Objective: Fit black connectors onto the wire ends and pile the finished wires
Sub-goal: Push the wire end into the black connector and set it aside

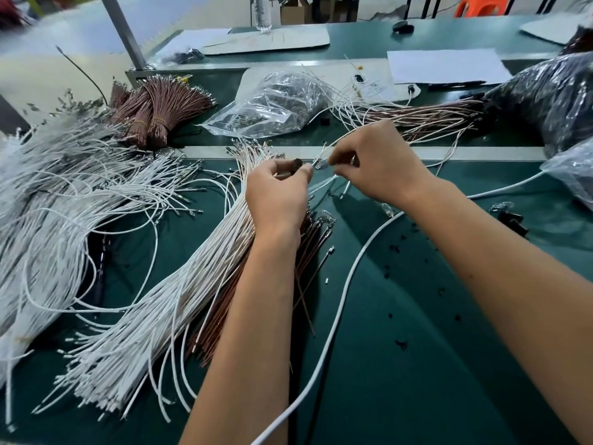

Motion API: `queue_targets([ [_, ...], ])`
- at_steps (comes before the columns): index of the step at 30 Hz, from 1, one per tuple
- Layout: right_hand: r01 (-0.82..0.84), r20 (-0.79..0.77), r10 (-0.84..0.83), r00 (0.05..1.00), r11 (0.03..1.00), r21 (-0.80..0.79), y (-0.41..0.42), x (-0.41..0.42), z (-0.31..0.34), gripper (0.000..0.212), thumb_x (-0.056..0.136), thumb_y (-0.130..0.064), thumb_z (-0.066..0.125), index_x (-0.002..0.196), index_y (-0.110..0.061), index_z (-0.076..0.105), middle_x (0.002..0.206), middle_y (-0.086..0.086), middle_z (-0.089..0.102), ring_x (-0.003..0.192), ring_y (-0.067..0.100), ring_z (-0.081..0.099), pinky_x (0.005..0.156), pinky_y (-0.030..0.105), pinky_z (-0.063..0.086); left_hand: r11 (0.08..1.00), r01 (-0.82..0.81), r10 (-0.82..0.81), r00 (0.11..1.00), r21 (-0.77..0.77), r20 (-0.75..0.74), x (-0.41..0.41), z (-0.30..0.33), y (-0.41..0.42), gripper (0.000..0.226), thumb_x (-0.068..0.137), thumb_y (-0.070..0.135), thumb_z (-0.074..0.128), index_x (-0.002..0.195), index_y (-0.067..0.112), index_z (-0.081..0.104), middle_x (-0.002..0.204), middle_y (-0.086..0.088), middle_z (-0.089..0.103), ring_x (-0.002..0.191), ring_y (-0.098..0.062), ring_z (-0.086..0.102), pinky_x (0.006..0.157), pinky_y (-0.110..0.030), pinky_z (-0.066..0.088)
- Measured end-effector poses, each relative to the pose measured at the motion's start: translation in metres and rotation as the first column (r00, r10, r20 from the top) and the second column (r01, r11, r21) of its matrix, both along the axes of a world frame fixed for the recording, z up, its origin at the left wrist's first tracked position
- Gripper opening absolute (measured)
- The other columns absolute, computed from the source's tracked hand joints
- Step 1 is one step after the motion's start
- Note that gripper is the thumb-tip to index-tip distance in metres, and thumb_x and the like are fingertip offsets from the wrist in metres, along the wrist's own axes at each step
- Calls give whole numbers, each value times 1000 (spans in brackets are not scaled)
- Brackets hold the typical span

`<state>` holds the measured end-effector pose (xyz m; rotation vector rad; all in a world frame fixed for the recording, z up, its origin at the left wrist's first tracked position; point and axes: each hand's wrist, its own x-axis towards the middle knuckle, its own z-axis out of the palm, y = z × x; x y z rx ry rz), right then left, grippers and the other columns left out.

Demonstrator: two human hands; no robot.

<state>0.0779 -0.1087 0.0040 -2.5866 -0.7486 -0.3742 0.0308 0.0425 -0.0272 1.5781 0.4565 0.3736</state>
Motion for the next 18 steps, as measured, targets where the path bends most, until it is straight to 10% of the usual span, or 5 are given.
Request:
queue_targets([
  [9,-42,-166,20,986,991,-129,9,-4,-12,22,85,-15,78,106,-23,79,91,3,70,86,21,64,83,27,50,863,98,-37,990,496,-133,-10,2,-3,25,75,8,82,97,19,76,90,-3,74,85,-21,71,83,-35,59],
  [18,74,16,-73,997,994,-76,4,-6,-10,14,93,-9,67,98,-16,79,95,9,75,89,28,69,81,34,55,742,75,-56,997,666,-50,-16,5,-9,25,79,18,85,102,13,76,96,-7,75,91,-23,70,88,-32,55],
])
